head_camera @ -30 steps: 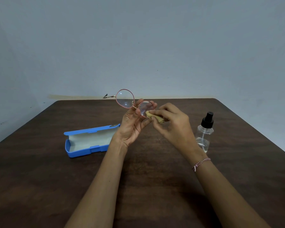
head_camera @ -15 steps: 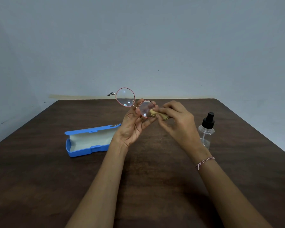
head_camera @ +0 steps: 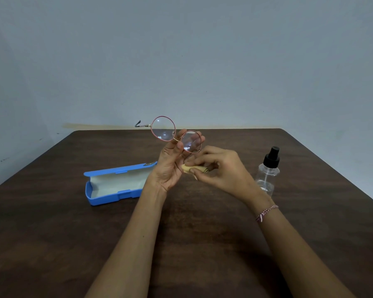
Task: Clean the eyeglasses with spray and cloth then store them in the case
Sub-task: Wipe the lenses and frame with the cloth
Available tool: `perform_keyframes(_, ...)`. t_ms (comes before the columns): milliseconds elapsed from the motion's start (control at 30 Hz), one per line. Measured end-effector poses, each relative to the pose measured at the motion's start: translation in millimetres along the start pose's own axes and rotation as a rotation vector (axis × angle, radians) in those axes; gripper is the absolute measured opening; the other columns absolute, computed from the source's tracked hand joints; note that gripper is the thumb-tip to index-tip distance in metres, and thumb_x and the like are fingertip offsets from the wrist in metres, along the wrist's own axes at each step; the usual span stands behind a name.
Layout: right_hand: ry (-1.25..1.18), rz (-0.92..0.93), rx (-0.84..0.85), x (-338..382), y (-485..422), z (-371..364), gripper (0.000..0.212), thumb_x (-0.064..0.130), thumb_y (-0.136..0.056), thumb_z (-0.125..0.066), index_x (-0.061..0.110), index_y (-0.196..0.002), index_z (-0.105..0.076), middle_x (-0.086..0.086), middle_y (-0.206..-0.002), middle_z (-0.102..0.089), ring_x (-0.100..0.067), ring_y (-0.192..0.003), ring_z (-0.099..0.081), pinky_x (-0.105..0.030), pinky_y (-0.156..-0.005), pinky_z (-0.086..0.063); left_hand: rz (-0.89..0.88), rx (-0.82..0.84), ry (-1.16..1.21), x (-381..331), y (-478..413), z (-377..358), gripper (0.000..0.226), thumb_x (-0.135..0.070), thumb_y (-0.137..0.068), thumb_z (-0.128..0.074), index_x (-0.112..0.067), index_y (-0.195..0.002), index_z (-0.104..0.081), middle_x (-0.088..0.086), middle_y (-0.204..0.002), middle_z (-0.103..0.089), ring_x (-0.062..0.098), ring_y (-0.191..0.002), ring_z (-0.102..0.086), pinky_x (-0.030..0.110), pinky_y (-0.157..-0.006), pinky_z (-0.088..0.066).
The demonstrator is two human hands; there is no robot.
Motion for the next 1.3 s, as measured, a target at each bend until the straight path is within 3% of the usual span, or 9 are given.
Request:
perform_keyframes(167,-0.056,-0.096,0.203,-13.1,2.1,-1.4,0.016,0.012,-0.075,-0.078,0.013,-0.091,-0.076,0.016,-0.086,-0.062,0.003,-0.079,-0.061,-0.009,-0.069,-0.047,0.011,-0.003,0.001,-1.6,0.2,-0.4,0.042,-0.032,-0.054,-0.088,-0.025,-0.093,-0.074,0.009,-0.108,-0.071,0.024,-0.105,-0.066,0.033,-0.079,-0.057)
perform_keyframes(333,-0.058,-0.158,0.411,-17.3,6.0,-13.8,0.018,0.014,-0.074,-0.079,0.016,-0.091,-0.076,0.002,-0.092,-0.066,-0.008,-0.084,-0.062,-0.021,-0.072,-0.052,0.007,-0.004,-0.022,-2.1,0.2,-1.6,0.04,-0.033,-0.055,-0.088,-0.027,-0.092,-0.074,0.008,-0.109,-0.071,0.023,-0.105,-0.066,0.034,-0.079,-0.057)
perform_keyframes(467,-0.094,-0.196,0.549,-20.2,10.2,-20.0,0.015,0.01,-0.071,-0.08,0.015,-0.085,-0.076,0.003,-0.092,-0.065,-0.007,-0.085,-0.062,-0.015,-0.074,-0.049,0.009,-0.009,-0.022,-1.6,-0.4,-1.7,0.04,-0.033,-0.053,-0.088,-0.027,-0.091,-0.075,0.008,-0.108,-0.071,0.024,-0.105,-0.066,0.034,-0.077,-0.057)
perform_keyframes(667,-0.114,-0.28,0.646,-24.2,15.1,-21.4,0.014,0.015,-0.071,-0.081,0.017,-0.082,-0.073,0.009,-0.089,-0.066,-0.005,-0.084,-0.063,-0.024,-0.08,-0.052,0.02,-0.003,-0.008,-0.8,-0.1,-3.9,0.042,-0.031,-0.05,-0.09,-0.025,-0.089,-0.075,0.008,-0.107,-0.071,0.024,-0.102,-0.067,0.035,-0.076,-0.058)
perform_keyframes(733,-0.165,-0.346,0.606,-23.8,14.6,-18.6,0.015,0.024,-0.073,-0.08,0.017,-0.084,-0.073,0.007,-0.087,-0.069,-0.005,-0.082,-0.065,-0.025,-0.079,-0.053,0.016,-0.001,-0.008,-0.8,-0.5,-3.5,0.042,-0.031,-0.052,-0.089,-0.025,-0.09,-0.075,0.009,-0.108,-0.071,0.025,-0.104,-0.066,0.035,-0.077,-0.057)
perform_keyframes(833,-0.193,-0.451,0.377,-26.4,11.9,-9.3,0.016,0.035,-0.083,-0.068,0.019,-0.081,-0.072,0.007,-0.078,-0.071,-0.002,-0.075,-0.066,-0.021,-0.072,-0.053,0.019,-0.001,-0.008,-0.1,-0.7,-3.3,0.042,-0.031,-0.053,-0.089,-0.025,-0.092,-0.074,0.009,-0.11,-0.07,0.025,-0.106,-0.065,0.035,-0.078,-0.057)
perform_keyframes(1000,-0.336,-0.686,-0.022,-42.4,13.2,-0.6,0.03,0.031,-0.095,-0.05,0.014,-0.084,-0.072,0.0,-0.067,-0.065,-0.006,-0.061,-0.06,-0.02,-0.06,-0.051,0.032,0.01,-0.016,1.7,-0.9,-4.3,0.041,-0.032,-0.055,-0.088,-0.024,-0.092,-0.074,0.008,-0.111,-0.07,0.027,-0.107,-0.065,0.035,-0.079,-0.057)
perform_keyframes(1133,-0.703,-0.876,-0.13,-40.7,14.4,-9.7,0.035,0.034,-0.093,-0.052,0.009,-0.077,-0.07,-0.005,-0.067,-0.063,-0.01,-0.059,-0.057,-0.02,-0.057,-0.049,0.059,0.033,-0.038,6.4,-0.9,-6.5,0.04,-0.033,-0.055,-0.088,-0.024,-0.093,-0.075,0.009,-0.111,-0.07,0.027,-0.106,-0.065,0.037,-0.08,-0.057)
perform_keyframes(1300,-0.948,-0.955,-0.217,-37.1,11.9,-13.0,0.027,0.024,-0.09,-0.058,0.006,-0.07,-0.063,-0.002,-0.061,-0.058,-0.008,-0.056,-0.052,-0.015,-0.052,-0.045,0.113,0.05,-0.057,9.0,-0.6,-3.0,0.042,-0.031,-0.052,-0.09,-0.023,-0.091,-0.075,0.007,-0.111,-0.07,0.026,-0.105,-0.066,0.033,-0.076,-0.058)
Point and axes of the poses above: each hand's wrist, its own y-axis away from the middle knuckle, its own z-axis out of the back of the hand, x = y × z, the point moved 2 cm from there along -y, towards the middle knuckle
